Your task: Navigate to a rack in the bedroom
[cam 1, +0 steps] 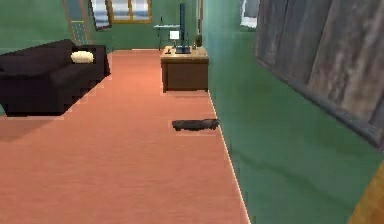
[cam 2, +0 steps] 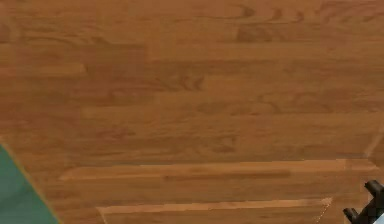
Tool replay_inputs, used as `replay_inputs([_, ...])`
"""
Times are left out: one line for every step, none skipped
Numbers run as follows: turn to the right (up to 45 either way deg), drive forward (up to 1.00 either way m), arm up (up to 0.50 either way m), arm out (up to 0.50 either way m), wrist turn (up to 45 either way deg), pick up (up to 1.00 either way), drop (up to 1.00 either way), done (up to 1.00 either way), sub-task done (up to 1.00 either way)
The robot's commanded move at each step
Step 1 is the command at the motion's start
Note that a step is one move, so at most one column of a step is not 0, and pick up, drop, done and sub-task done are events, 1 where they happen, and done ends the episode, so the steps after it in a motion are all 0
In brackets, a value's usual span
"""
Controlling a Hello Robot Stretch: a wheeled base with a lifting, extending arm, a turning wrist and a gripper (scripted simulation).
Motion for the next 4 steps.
replay_inputs([0.0, 0.45, 0.00, 0.00, 0.0, 0.00, 0.00, 0.00, 0.00])
replay_inputs([-27.0, 0.00, 0.00, 0.00, 0.0, 0.00, 0.00, 0.00, 0.00])
replay_inputs([0.0, 1.00, 0.00, 0.00, 0.0, 0.00, 0.00, 0.00, 0.00])
replay_inputs([-3.0, 0.00, 0.00, 0.00, 0.0, 0.00, 0.00, 0.00, 0.00])
